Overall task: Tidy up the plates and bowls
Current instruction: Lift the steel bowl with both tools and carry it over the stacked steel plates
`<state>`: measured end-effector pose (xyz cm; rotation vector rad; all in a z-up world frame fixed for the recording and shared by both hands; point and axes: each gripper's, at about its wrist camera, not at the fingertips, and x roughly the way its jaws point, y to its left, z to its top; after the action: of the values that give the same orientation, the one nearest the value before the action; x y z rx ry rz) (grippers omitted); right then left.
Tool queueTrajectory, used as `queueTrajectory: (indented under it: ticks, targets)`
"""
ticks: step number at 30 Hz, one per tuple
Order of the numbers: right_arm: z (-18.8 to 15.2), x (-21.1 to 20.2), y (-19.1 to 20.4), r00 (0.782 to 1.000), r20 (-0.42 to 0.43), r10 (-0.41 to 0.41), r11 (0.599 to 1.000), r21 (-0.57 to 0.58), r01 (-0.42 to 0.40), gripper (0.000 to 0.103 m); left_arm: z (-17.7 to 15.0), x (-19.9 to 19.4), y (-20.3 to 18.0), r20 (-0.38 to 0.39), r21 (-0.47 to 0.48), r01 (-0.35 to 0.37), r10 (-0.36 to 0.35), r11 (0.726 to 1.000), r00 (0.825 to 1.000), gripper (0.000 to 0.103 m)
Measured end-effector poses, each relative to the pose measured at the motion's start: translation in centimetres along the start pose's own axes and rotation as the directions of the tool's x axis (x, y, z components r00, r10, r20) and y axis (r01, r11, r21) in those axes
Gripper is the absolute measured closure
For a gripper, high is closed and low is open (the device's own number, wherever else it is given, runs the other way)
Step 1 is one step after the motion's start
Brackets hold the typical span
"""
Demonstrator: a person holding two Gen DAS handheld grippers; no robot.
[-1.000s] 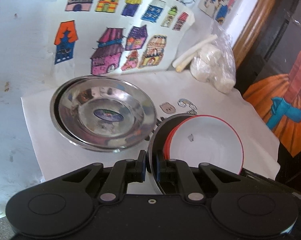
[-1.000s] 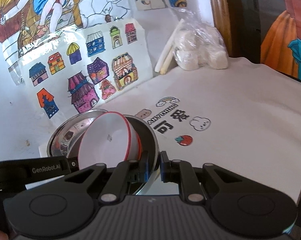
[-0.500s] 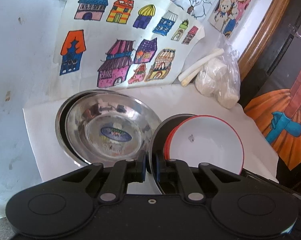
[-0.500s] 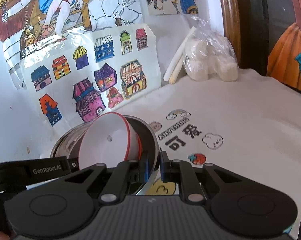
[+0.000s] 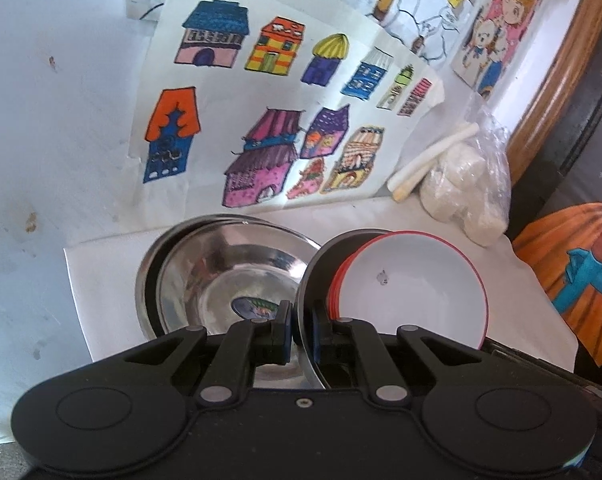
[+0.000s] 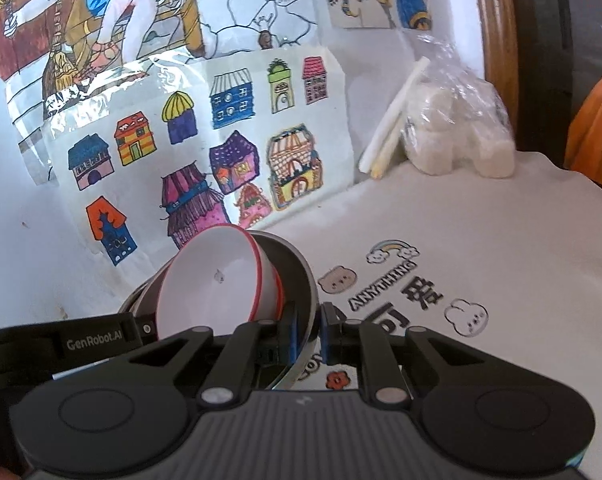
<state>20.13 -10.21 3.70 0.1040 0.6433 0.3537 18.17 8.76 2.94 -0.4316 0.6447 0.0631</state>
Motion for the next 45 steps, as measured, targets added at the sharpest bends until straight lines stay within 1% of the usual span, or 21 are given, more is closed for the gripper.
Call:
queueTrajectory:
  ticks: [8, 24, 30, 45]
  targets:
    - [0.7, 1.5, 1.0, 1.000, -0.012, 0.024, 0.999, -0.029, -0.025, 0.089, 0.8, 0.7, 1.0, 0.006, -0.021, -0.032, 0.032, 0.999, 0.999, 0.096]
    - [0.9, 3.7, 1.3, 0.999, -0.037, 0.037, 0.999, -0.038, -0.039, 0.088, 1.6, 2.0, 2.0, -0.001, -0.033, -0.057, 0.057, 0.998, 0.998, 0.096]
    - [0.9, 4.2, 1.6, 0.998, -0.039, 0.044, 0.998, -0.052, -0.046, 0.088, 1.8, 2.1, 2.5, 0.002, -0.044, -0.068, 0.068, 0.997, 0.998, 0.096]
    - [0.8, 5.7, 2.9, 0.995, -0.074, 0.074, 0.994, -0.069, -0.079, 0.088, 2.3, 2.4, 3.7, -0.003, -0.062, -0.117, 0.117, 0.991, 0.993, 0.096]
